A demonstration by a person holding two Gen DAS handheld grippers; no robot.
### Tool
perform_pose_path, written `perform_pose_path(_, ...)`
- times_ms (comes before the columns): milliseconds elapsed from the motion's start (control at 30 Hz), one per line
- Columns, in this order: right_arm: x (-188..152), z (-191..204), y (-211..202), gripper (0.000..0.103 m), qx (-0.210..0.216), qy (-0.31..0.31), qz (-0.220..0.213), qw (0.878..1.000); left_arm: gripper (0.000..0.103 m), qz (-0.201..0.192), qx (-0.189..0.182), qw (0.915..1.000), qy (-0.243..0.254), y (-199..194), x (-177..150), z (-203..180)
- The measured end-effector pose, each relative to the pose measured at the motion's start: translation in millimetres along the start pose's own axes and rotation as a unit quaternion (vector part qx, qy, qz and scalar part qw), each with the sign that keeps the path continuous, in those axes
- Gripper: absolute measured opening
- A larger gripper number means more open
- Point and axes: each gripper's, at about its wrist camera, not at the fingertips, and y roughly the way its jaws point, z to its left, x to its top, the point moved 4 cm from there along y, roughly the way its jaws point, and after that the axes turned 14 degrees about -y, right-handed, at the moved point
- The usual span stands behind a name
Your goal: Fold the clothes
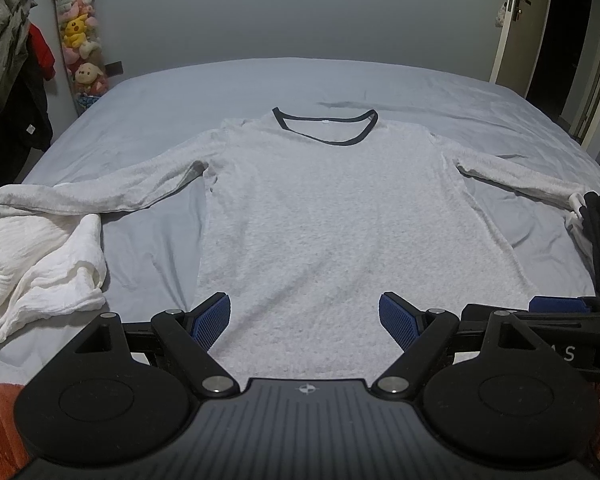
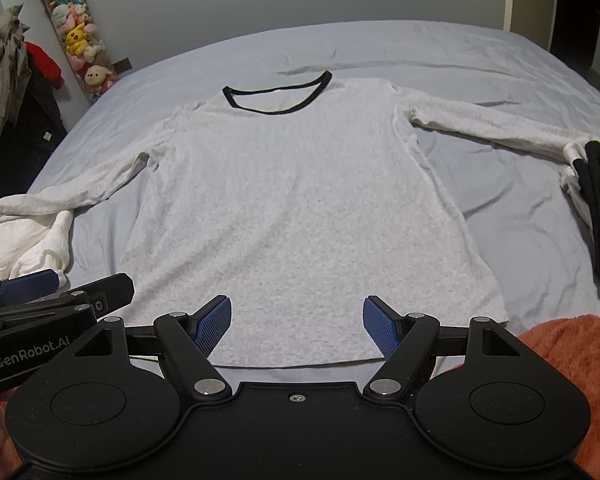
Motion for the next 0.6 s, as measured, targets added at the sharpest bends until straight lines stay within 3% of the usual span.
perform_pose_path(367,15.3,-10.4,11.8,0.071,0.002,0.004,-0.005,1.000,0.081,0.030,-0.001,0.9994,-0.018,28.9,28.4,22.8)
perform_pose_path(533,19.7,-16.3,24.2,0.071,0.001,0.010,0.002,1.000,0.081,0.023,0.047,0.9979,-0.038,48.6,68.9,69.4)
perform_pose_path(600,20.8,-17.8,29.9,0.071,0.002,0.014,0.004,1.000,0.081,0.023,0.082,0.9954,-0.045,60.4,90.2,96.6)
